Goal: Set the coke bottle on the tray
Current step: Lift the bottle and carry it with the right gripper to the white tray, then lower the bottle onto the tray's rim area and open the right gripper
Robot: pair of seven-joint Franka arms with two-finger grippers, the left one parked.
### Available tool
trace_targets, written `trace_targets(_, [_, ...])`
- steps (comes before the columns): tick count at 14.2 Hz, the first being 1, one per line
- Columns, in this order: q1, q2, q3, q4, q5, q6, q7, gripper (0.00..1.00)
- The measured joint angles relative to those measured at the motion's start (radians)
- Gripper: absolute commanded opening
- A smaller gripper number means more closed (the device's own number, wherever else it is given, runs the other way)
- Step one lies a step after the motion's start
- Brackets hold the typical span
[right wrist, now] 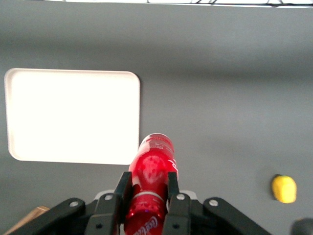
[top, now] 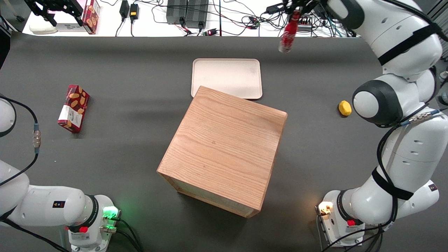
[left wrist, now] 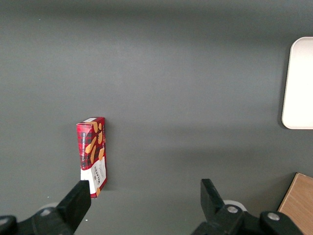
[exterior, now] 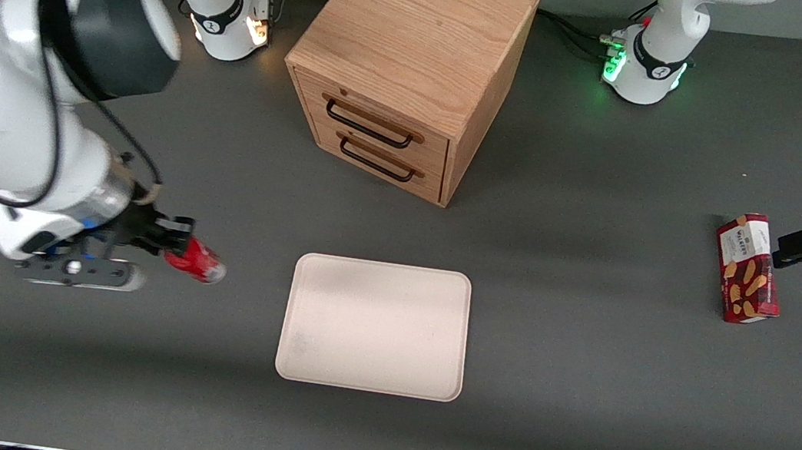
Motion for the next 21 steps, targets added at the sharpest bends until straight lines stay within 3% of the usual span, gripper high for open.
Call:
trace_targets(11, [0.007, 0.244, 0.063, -0.019, -0.012, 0.373, 0.020, 0.00])
trace_targets(21, [0.006, 0.330, 0.063, -0.037, -0.025, 0.448, 0.045, 0.00])
